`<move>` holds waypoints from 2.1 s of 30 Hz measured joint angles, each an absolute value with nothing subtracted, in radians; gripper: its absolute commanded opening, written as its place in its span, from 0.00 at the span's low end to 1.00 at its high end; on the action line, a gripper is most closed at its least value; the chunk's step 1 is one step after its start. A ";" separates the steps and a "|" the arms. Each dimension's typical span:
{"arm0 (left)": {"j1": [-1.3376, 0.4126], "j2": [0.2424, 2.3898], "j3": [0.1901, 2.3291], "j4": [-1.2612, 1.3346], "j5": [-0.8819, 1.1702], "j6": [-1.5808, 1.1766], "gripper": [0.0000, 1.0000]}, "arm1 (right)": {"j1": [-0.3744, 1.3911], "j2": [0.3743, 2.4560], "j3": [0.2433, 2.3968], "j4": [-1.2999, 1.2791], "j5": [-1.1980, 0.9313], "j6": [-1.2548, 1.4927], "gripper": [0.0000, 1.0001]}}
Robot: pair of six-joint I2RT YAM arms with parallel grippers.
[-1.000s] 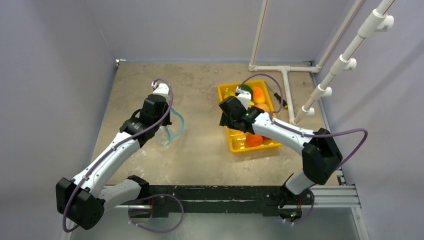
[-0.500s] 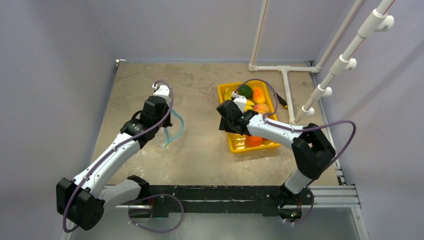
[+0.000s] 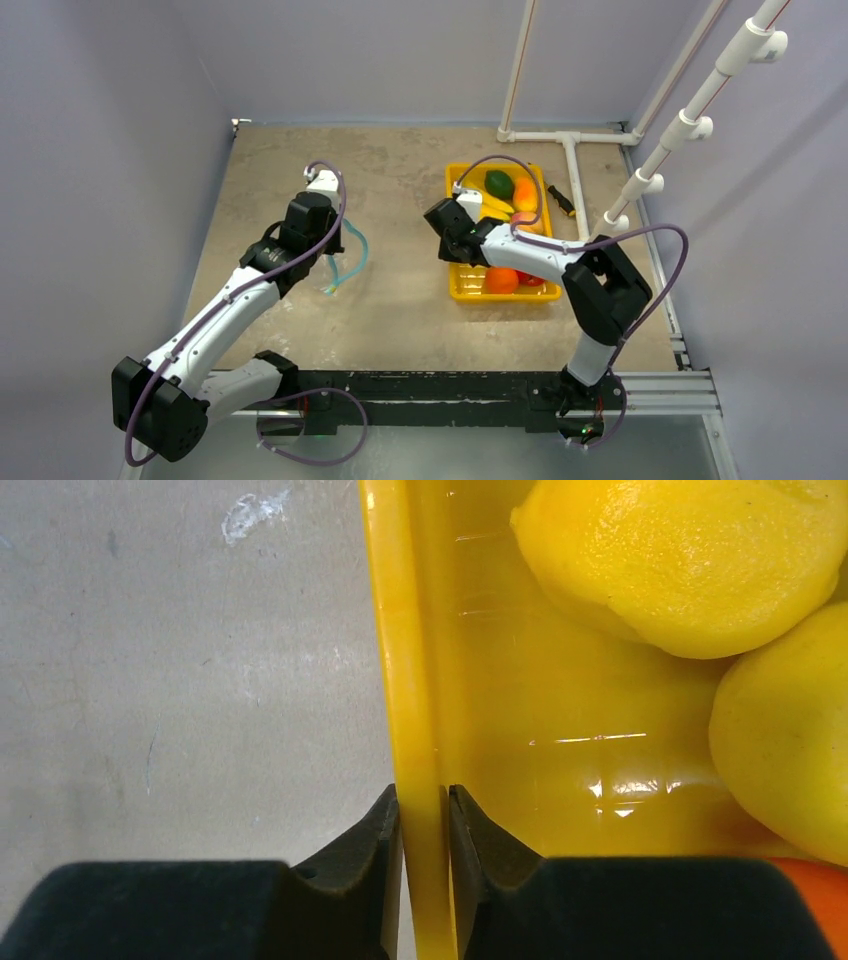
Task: Place the food in the zip-top bag and seal the zipper
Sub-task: Move the bin to the center of the board, then pick up the fake fruit from the bin.
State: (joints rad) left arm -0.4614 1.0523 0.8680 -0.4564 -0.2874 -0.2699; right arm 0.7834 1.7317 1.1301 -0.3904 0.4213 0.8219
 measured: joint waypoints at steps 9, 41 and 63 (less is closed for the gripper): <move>-0.461 1.052 0.867 -0.456 -0.294 -0.270 0.00 | 0.783 1.838 1.246 -0.389 0.433 0.776 0.00; -0.461 1.051 0.859 -0.457 -0.329 -0.270 0.00 | 0.807 2.098 1.628 -0.335 0.420 0.672 0.61; -0.461 1.051 0.859 -0.456 -0.329 -0.269 0.00 | 0.807 1.776 1.436 -0.465 0.473 0.743 0.76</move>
State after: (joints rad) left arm -0.4614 1.0512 0.8585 -0.4564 -0.3286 -0.2691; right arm 0.8070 1.7760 1.4364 -0.4652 0.4728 0.7433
